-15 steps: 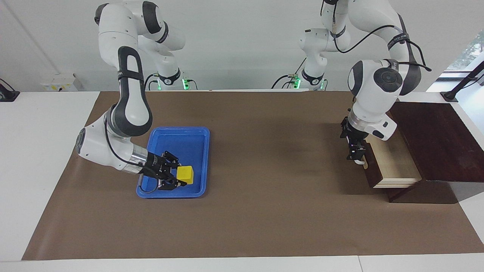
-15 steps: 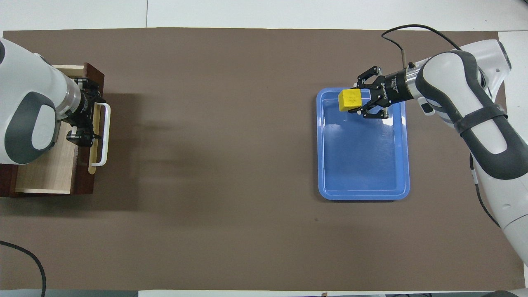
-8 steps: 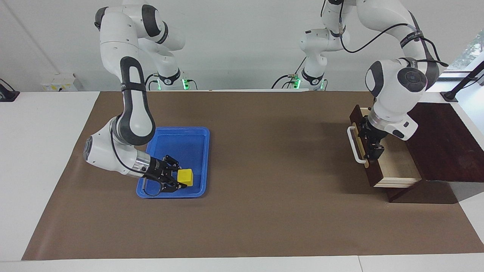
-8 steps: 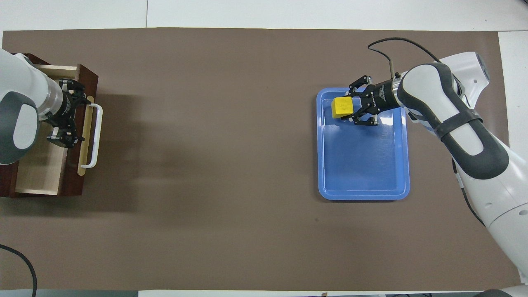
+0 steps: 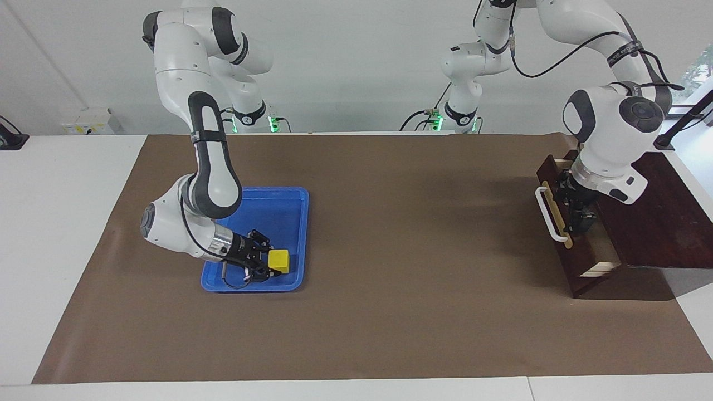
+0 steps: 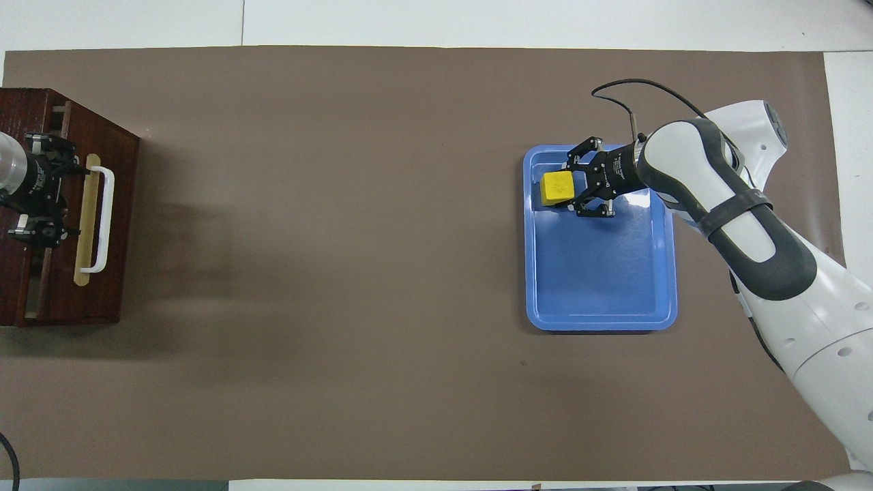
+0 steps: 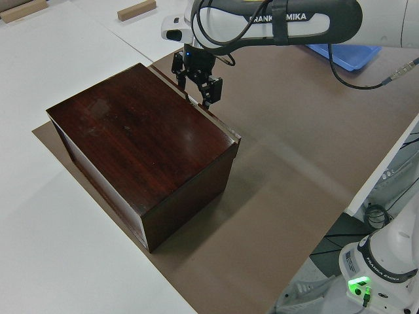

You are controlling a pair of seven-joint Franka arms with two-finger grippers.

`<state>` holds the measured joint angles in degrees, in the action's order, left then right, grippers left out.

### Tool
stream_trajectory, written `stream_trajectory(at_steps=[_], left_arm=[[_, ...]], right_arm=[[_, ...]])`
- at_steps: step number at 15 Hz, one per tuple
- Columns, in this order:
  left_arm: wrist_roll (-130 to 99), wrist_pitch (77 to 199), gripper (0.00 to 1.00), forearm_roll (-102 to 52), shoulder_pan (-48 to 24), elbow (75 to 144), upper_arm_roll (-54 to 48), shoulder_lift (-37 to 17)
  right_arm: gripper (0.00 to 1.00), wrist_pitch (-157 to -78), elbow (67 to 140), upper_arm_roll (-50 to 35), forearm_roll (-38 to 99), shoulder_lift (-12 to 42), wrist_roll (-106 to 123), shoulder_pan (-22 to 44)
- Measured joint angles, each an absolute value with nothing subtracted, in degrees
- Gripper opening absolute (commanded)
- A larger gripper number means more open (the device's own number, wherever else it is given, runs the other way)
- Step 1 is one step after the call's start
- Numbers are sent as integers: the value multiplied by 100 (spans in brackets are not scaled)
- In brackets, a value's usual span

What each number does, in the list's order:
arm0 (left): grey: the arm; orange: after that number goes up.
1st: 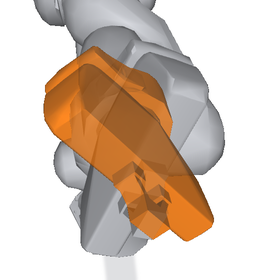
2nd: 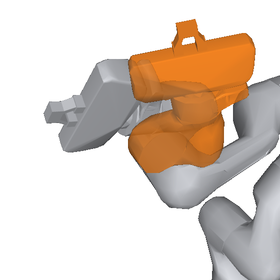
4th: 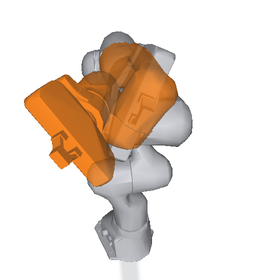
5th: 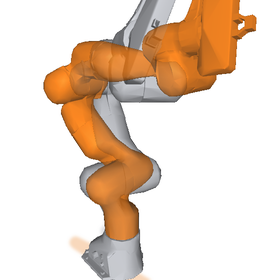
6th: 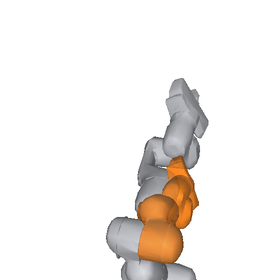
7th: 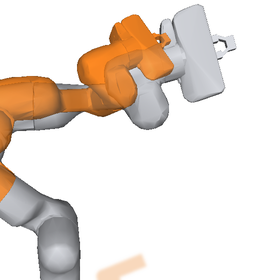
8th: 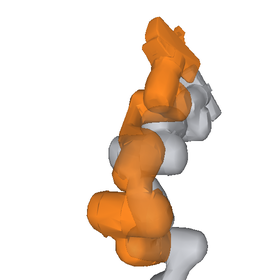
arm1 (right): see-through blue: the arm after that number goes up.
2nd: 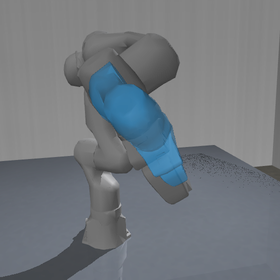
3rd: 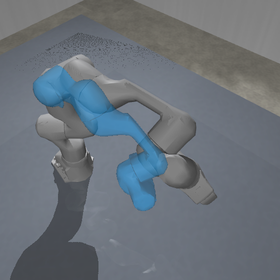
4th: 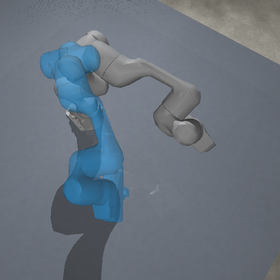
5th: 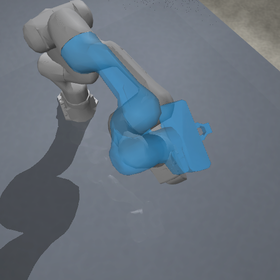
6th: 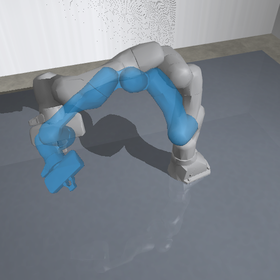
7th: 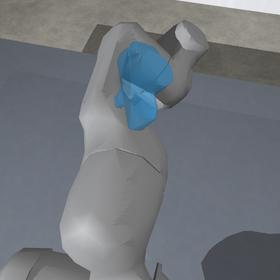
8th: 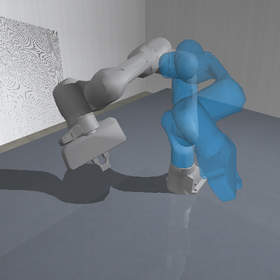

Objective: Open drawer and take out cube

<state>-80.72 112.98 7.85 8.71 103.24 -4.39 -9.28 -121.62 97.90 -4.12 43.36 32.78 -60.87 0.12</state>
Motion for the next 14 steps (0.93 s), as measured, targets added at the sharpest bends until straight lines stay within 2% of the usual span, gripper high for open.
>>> stream_trajectory(at_steps=[7, 8, 9, 10, 14], left_arm=[[-7879, 11365, 100, 721, 1174, 10327, -505, -905], [-7873, 11365, 100, 719, 1181, 10327, -506, -900], [-7871, 11365, 100, 718, 1186, 10327, -508, -895], [-7870, 11365, 100, 718, 1188, 10327, -511, -894], [-7688, 11395, 100, 768, 1145, 10311, -556, -891]], right_arm=[[0, -12287, 9833, -412, 4365, 3257, -6087, 108], [25, -12287, 9834, -412, 4365, 3257, -6087, 109], [57, -12287, 9834, -412, 4366, 3257, -6087, 108], [72, -12287, 9834, -412, 4366, 3256, -6087, 108], [74, -12287, 9887, -410, 4365, 3256, -6087, 109]])
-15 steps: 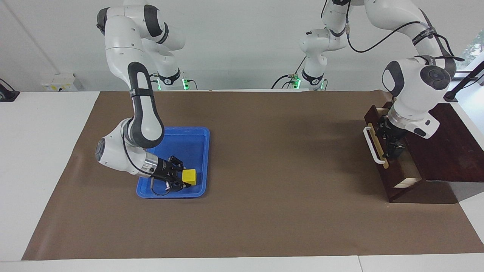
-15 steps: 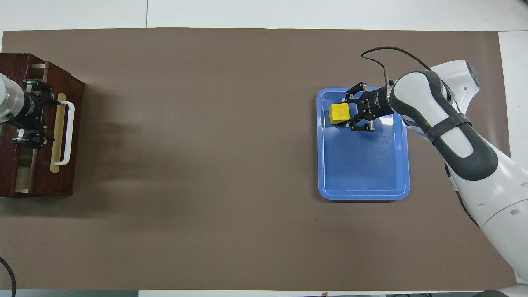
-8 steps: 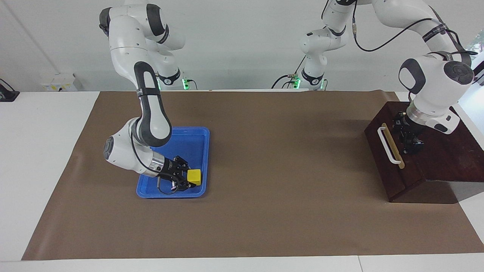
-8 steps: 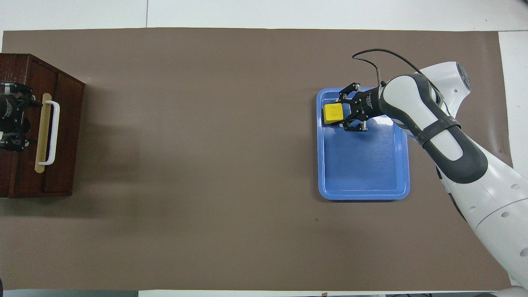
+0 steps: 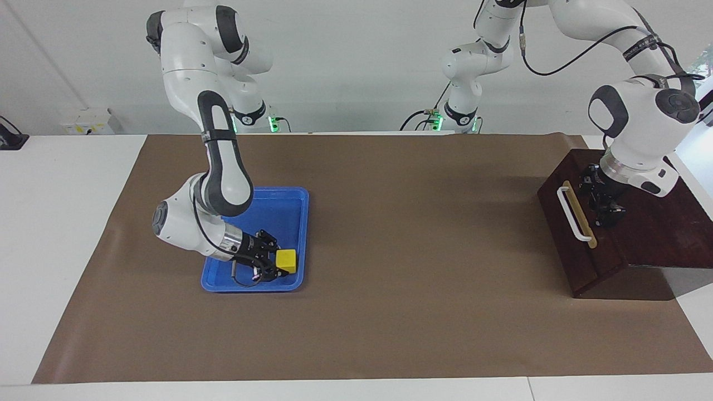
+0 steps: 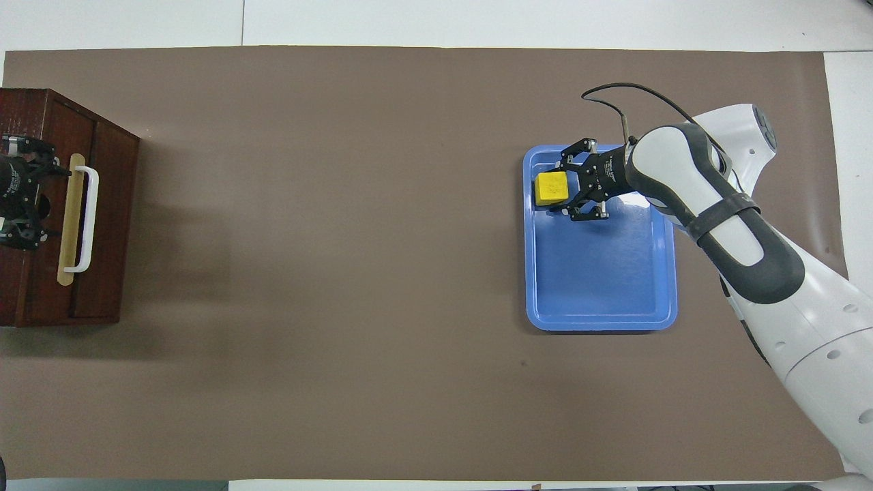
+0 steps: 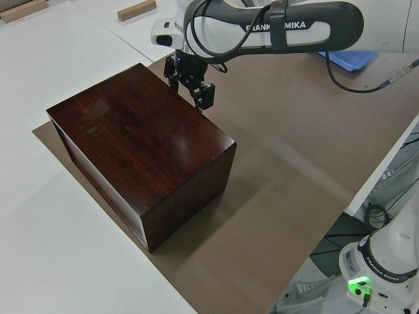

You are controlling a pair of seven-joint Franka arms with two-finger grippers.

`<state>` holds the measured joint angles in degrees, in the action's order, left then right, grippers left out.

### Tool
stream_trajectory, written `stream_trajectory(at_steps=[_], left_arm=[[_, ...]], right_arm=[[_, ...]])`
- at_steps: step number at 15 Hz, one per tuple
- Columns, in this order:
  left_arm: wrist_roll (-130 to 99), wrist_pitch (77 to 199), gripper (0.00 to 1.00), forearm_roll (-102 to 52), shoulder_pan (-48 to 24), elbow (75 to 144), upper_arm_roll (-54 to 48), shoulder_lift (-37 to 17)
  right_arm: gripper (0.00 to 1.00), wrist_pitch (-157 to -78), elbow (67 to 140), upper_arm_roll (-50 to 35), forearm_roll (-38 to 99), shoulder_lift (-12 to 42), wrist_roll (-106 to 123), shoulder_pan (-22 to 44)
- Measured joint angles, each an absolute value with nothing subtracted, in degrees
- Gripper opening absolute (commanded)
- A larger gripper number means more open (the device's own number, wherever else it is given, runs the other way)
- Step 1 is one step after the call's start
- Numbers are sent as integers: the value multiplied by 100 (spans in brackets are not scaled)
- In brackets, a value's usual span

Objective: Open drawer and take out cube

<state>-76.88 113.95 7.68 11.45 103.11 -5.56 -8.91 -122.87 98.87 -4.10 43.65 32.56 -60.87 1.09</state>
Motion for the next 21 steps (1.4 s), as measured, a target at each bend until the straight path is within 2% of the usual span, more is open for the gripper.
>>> stream_trajectory(at_steps=[7, 14, 18, 21], left_arm=[[-7507, 11117, 100, 335, 572, 9836, -627, -529], [-4948, 10222, 100, 267, 359, 9771, -807, -156], [-3489, 9768, 100, 163, 318, 9771, -828, 89], [-2078, 9544, 100, 68, 318, 9814, -831, 283]], right_arm=[[74, -12049, 9889, -391, 4365, 3094, -6087, 35], [76, -11008, 9719, -302, 4363, 2538, -6234, -124], [100, -10239, 9490, -216, 4137, 1875, -6386, -152], [100, -9751, 9301, -233, 3281, 1223, -6405, -156]])
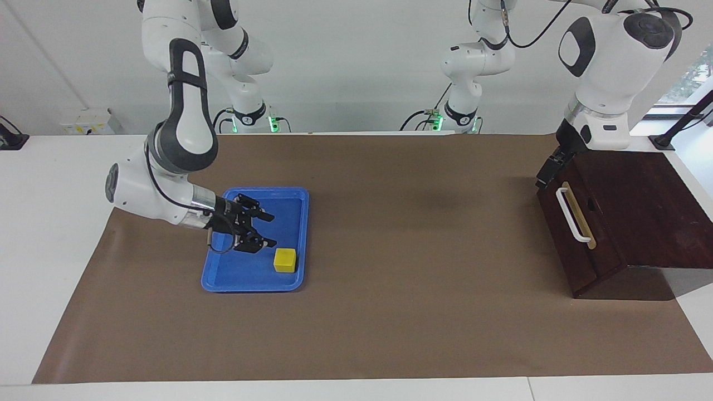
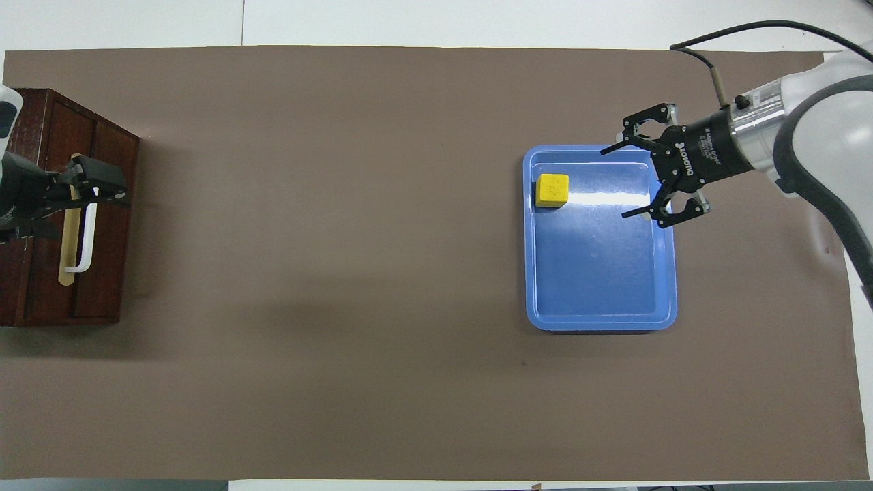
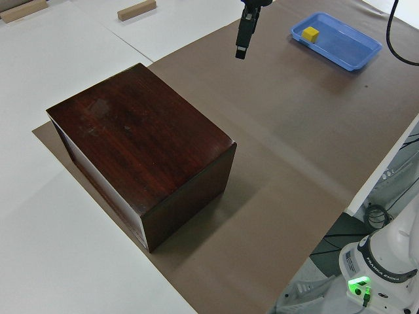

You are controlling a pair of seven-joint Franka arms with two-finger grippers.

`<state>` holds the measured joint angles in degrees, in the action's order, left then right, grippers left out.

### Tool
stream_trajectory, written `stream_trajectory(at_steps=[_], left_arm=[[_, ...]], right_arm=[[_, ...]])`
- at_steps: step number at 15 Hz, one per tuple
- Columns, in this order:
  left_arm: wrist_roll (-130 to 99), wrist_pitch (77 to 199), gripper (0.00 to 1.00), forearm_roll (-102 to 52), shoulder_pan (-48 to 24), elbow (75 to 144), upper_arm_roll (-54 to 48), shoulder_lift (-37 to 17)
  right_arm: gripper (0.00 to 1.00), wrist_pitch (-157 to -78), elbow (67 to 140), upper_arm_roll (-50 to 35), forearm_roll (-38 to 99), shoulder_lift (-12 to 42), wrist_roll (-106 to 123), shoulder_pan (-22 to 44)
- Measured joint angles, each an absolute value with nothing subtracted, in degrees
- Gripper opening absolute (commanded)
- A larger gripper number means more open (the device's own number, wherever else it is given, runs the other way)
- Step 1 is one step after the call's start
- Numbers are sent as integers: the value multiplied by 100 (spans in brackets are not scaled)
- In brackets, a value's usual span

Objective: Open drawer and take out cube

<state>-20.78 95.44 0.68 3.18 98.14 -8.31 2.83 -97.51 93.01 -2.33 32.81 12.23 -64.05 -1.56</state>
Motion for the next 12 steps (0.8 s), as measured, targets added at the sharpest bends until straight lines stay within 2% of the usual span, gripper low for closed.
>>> stream_trajectory(at_steps=[3, 8, 12], left_arm=[[-804, 9343, 100, -21, 330, 9871, -807, 464], [-931, 9301, 100, -241, 267, 9870, -976, 582], [-991, 9304, 100, -241, 244, 9864, -986, 585]], right_arm=[[100, -9177, 8941, -279, 2148, 722, -5732, -152], [100, -8634, 8756, -217, 644, 111, -2685, -172], [100, -8635, 8759, -216, -116, 17, -453, -200]])
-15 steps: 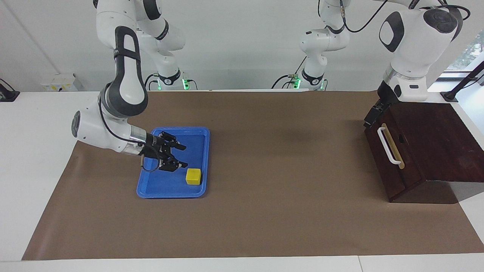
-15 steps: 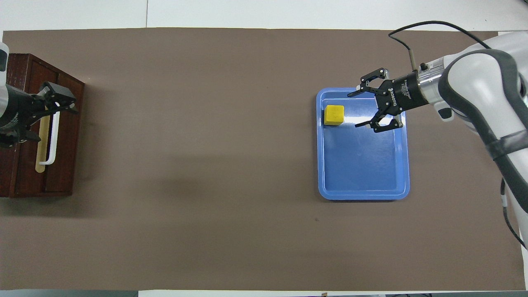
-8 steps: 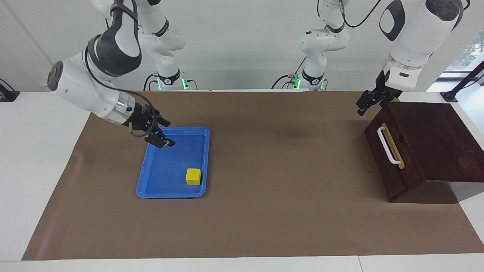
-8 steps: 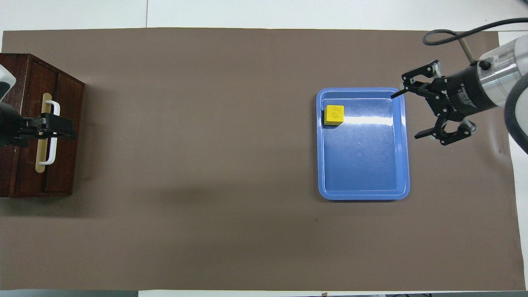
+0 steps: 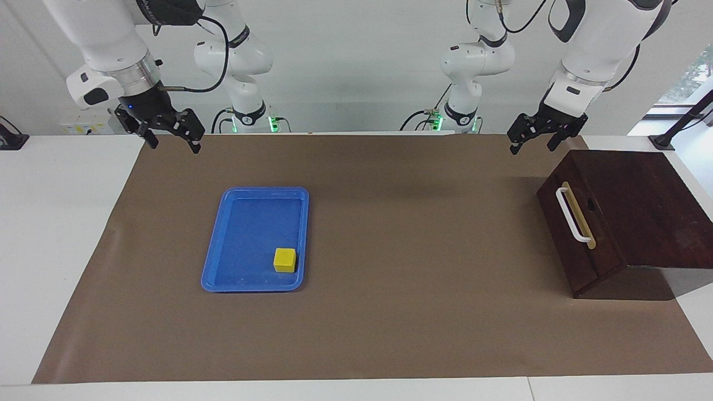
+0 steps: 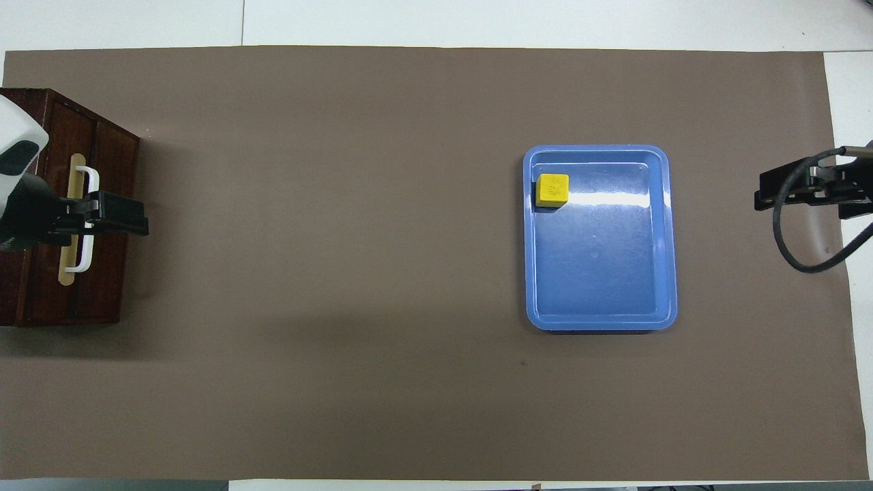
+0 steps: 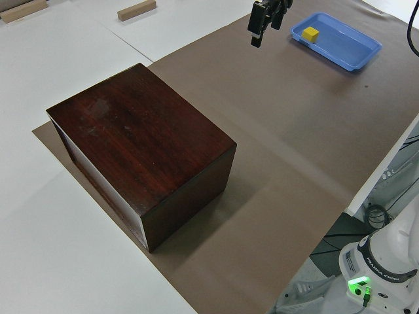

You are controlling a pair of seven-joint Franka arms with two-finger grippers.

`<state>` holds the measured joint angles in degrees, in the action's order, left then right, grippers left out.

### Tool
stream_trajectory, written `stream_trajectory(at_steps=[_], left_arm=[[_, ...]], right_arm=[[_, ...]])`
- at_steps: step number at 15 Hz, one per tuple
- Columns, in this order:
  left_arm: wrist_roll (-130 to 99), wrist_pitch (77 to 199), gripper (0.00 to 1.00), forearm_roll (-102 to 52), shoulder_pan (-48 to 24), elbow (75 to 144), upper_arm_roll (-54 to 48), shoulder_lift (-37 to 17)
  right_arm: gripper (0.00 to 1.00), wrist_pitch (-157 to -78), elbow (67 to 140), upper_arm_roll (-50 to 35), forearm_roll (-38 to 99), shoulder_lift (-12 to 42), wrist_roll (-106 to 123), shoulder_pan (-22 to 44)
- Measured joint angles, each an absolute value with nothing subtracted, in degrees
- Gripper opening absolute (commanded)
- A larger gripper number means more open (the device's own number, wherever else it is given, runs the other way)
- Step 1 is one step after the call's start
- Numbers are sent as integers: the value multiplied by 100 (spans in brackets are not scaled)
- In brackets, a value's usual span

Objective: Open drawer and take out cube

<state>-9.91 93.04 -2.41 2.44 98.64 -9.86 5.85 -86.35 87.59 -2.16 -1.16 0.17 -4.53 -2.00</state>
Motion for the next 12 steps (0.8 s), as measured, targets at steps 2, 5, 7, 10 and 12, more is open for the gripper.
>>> stream_trajectory(at_steps=[2, 5, 7, 10, 12], left_arm=[[-991, 9269, 100, -241, 246, 9788, -972, 552], [-949, 9182, 100, -241, 247, 9524, -970, 355], [-712, 9182, 100, -241, 247, 9515, -970, 284], [-484, 9176, 100, -241, 250, 9517, -971, 250], [-269, 9153, 100, -241, 249, 9517, -974, 250]], right_arm=[[100, -8660, 8818, -218, -131, 11, -195, -282], [100, -8700, 9034, -220, -130, 3, -52, -360], [100, -8804, 9257, -242, -136, 1, 243, -453], [100, -8832, 9407, -250, -141, 13, 570, -610], [100, -8600, 9316, -252, -141, 22, 592, -634]])
